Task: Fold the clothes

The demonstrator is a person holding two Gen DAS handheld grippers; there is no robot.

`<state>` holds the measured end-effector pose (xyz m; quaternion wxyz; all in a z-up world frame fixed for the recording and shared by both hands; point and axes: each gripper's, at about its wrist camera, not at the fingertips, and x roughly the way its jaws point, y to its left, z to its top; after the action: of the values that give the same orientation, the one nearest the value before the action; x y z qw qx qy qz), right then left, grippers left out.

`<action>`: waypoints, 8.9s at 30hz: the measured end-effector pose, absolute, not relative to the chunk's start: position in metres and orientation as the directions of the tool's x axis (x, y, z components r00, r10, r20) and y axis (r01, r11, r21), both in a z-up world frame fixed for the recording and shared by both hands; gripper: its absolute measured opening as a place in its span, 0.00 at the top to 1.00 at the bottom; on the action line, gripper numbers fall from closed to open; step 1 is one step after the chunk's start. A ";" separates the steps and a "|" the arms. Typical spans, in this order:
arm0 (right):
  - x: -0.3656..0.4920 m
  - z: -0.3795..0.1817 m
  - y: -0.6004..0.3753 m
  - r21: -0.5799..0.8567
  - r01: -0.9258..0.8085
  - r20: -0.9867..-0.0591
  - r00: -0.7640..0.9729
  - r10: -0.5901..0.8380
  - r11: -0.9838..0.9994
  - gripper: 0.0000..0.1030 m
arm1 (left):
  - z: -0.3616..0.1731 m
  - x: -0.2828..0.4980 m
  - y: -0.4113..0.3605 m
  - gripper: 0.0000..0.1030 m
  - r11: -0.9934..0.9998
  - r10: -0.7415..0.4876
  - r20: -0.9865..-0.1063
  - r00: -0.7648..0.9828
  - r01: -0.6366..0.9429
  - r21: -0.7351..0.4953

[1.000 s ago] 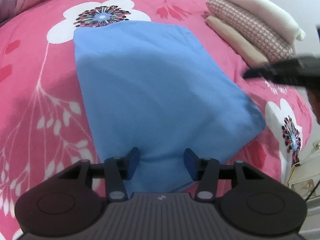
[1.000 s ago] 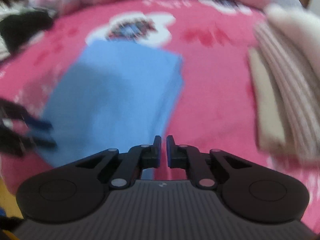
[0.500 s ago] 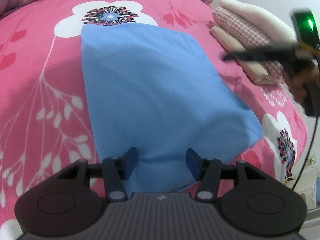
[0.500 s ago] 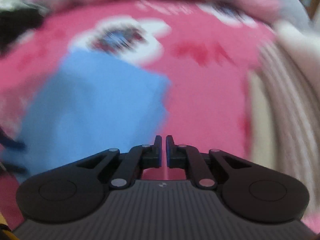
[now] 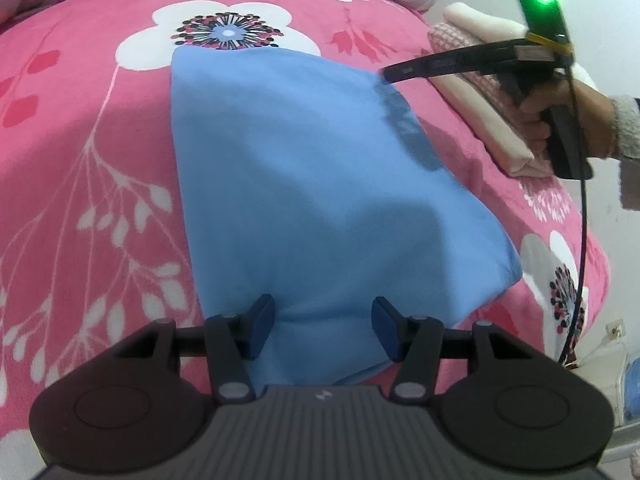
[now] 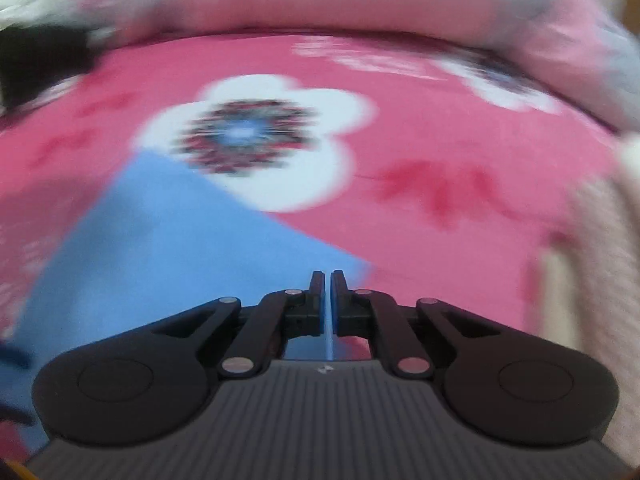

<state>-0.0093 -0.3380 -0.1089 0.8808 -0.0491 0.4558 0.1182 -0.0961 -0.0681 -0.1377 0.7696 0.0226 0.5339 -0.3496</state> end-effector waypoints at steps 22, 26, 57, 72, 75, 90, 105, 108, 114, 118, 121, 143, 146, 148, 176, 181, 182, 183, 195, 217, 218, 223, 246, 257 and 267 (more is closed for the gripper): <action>0.055 -0.122 -0.332 0.312 -0.012 -0.761 0.595 0.258 0.950 0.96 | -0.136 -0.110 -0.050 0.46 0.759 -0.544 -0.814 0.204 0.534 -0.373; 0.057 -0.122 -0.292 0.438 -0.231 -0.741 0.454 0.495 0.869 0.96 | -0.135 -0.109 -0.048 0.46 0.756 -0.550 -0.811 0.200 0.532 -0.382; -0.077 -0.098 -0.310 0.266 -0.071 -0.854 0.445 0.269 0.961 0.95 | -0.127 -0.114 -0.038 0.46 0.668 -0.559 -0.822 0.108 0.645 -0.370; -0.187 -0.085 -0.314 0.079 0.044 -0.910 0.411 0.054 0.996 0.95 | -0.106 -0.113 -0.047 0.45 0.620 -0.466 -0.878 0.109 0.748 -0.236; -0.168 -0.093 -0.296 0.106 -0.009 -0.888 0.448 0.099 0.994 0.95 | -0.105 -0.111 -0.051 0.45 0.619 -0.456 -0.882 0.121 0.755 -0.216; -0.200 -0.130 -0.332 0.072 0.388 -0.964 0.263 -0.035 0.919 0.96 | -0.113 -0.099 -0.069 0.30 0.693 -0.376 -0.918 0.126 0.696 -0.188; -0.201 -0.149 -0.359 0.133 0.535 -0.973 0.230 0.008 0.834 0.96 | -0.136 -0.106 -0.099 0.00 0.686 -0.281 -0.953 0.111 0.717 -0.119; -0.200 -0.149 -0.365 0.136 0.539 -0.973 0.231 0.009 0.831 0.96 | -0.136 -0.102 -0.096 0.00 0.714 -0.298 -0.948 0.110 0.685 -0.145; -0.198 -0.150 -0.374 0.154 0.564 -0.972 0.235 0.021 0.811 0.96 | -0.136 -0.093 -0.095 0.00 0.754 -0.304 -0.948 0.099 0.634 -0.175; -0.194 -0.151 -0.376 0.140 0.559 -0.974 0.226 0.012 0.817 0.96 | -0.136 -0.088 -0.096 0.00 0.783 -0.307 -0.946 0.106 0.593 -0.188; -0.193 -0.152 -0.379 0.144 0.563 -0.973 0.229 0.014 0.814 0.96 | -0.136 -0.088 -0.097 0.00 0.790 -0.302 -0.947 0.113 0.586 -0.182; -0.174 -0.158 -0.410 0.124 0.639 -0.984 0.177 0.011 0.760 0.95 | -0.137 -0.076 -0.114 0.00 0.816 -0.264 -0.963 0.053 0.544 -0.194; -0.172 -0.160 -0.416 0.124 0.640 -0.984 0.175 0.012 0.759 0.95 | -0.138 -0.073 -0.117 0.00 0.820 -0.255 -0.966 0.038 0.538 -0.196; -0.170 -0.160 -0.418 0.117 0.643 -0.986 0.168 0.010 0.757 0.95 | -0.138 -0.072 -0.120 0.00 0.822 -0.248 -0.968 0.033 0.535 -0.192; -0.204 -0.180 -0.424 0.184 0.677 -0.975 0.216 0.046 0.713 0.94 | -0.141 -0.067 -0.142 0.00 0.830 -0.217 -0.976 -0.006 0.526 -0.188; -0.218 -0.186 -0.423 0.199 0.703 -0.973 0.227 0.051 0.683 0.94 | -0.141 -0.072 -0.130 0.00 0.827 -0.215 -0.977 -0.008 0.530 -0.186; -0.219 -0.186 -0.425 0.202 0.708 -0.972 0.228 0.052 0.677 0.94 | -0.141 -0.072 -0.130 0.00 0.826 -0.215 -0.977 -0.008 0.532 -0.186; -0.219 -0.187 -0.425 0.200 0.707 -0.973 0.226 0.051 0.678 0.94 | -0.141 -0.073 -0.131 0.00 0.825 -0.215 -0.977 -0.008 0.533 -0.186; -0.231 -0.197 -0.439 0.220 0.698 -0.966 0.251 0.054 0.682 0.93 | -0.142 -0.086 -0.136 0.00 0.813 -0.192 -0.981 0.027 0.564 -0.144; -0.188 -0.095 -0.358 0.090 0.113 -0.853 0.522 0.018 0.989 0.82 | -0.087 -0.136 -0.083 0.02 0.897 -0.281 -0.925 0.256 0.413 -0.158; -0.183 -0.094 -0.358 0.095 0.103 -0.848 0.529 0.026 0.990 0.83 | -0.088 -0.125 -0.088 0.02 0.897 -0.276 -0.919 0.280 0.419 -0.142; -0.152 -0.097 -0.346 0.080 -0.012 -0.838 0.541 0.074 0.997 0.81 | -0.098 -0.073 -0.111 0.06 0.896 -0.256 -0.907 0.334 0.433 -0.094; -0.115 -0.113 -0.318 -0.039 -0.025 -0.787 0.617 -0.016 0.999 0.02 | -0.125 -0.071 -0.141 0.00 0.896 -0.179 -0.901 0.395 0.443 0.016; -0.134 -0.119 -0.341 -0.277 -0.076 -0.775 0.607 -0.176 0.958 0.04 | -0.116 -0.071 -0.132 0.02 0.908 -0.139 -0.879 0.456 0.412 0.070; -0.070 -0.135 -0.321 -0.251 -0.207 -0.708 0.705 -0.034 0.946 0.05 | -0.106 -0.065 -0.146 0.10 0.903 -0.184 -0.818 0.545 0.422 0.078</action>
<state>-0.0704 -0.3210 -0.1349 0.9098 -0.1577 0.3811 0.0475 -0.0652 -0.1463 -0.1059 0.8686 0.1338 0.4441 -0.1744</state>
